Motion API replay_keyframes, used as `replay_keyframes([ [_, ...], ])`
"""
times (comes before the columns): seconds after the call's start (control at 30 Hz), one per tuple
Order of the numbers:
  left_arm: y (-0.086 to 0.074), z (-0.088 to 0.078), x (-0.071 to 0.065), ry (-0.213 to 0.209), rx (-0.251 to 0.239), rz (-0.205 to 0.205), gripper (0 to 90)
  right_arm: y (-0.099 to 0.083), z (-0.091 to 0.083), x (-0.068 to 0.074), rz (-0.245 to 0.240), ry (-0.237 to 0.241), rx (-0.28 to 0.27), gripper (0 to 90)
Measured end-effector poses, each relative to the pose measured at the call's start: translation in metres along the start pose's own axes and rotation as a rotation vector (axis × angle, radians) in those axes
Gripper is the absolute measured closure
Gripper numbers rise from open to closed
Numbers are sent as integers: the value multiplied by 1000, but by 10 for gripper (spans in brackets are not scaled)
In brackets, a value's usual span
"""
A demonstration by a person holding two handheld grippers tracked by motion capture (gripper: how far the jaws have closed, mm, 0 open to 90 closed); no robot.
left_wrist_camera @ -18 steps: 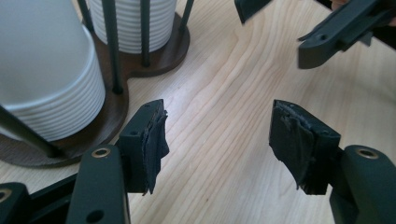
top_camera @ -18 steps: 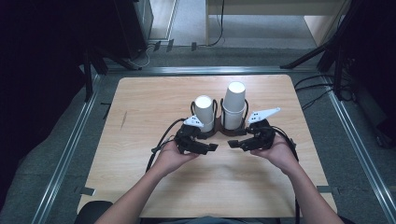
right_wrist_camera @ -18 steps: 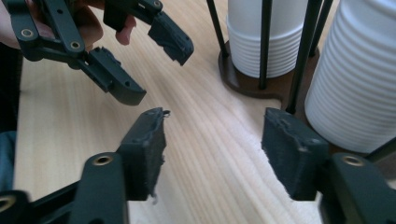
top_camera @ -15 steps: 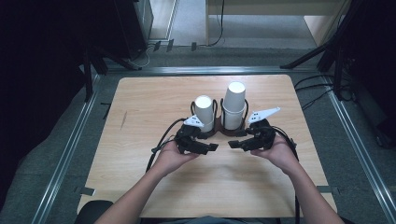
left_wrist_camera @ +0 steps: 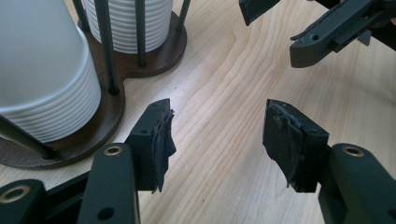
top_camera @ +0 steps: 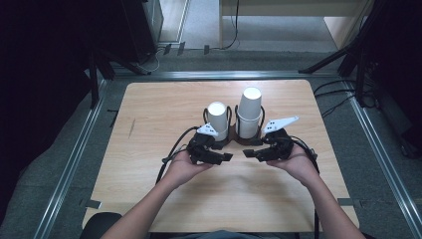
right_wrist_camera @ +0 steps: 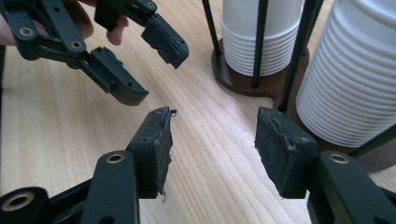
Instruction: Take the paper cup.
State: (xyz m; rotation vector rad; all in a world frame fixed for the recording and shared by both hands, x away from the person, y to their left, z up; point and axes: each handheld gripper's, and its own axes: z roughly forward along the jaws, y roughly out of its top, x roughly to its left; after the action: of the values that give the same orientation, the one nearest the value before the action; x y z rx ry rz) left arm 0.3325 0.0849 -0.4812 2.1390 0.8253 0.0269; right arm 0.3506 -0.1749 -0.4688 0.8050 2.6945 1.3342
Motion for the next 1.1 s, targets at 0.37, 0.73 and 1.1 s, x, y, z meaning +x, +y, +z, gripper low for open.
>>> replay_keyframes([
  [0.37, 1, 3, -3, -1, 14, 4, 464, -2, -6, -4, 21, 14, 13, 485],
  [0.73, 9, 11, -9, 27, 8, 22, 552, -4, -15, -9, 33, -14, 25, 444],
  [1.1, 26, 22, -16, 96, -15, -19, 635, -1, -26, -10, 59, -47, -6, 494],
])
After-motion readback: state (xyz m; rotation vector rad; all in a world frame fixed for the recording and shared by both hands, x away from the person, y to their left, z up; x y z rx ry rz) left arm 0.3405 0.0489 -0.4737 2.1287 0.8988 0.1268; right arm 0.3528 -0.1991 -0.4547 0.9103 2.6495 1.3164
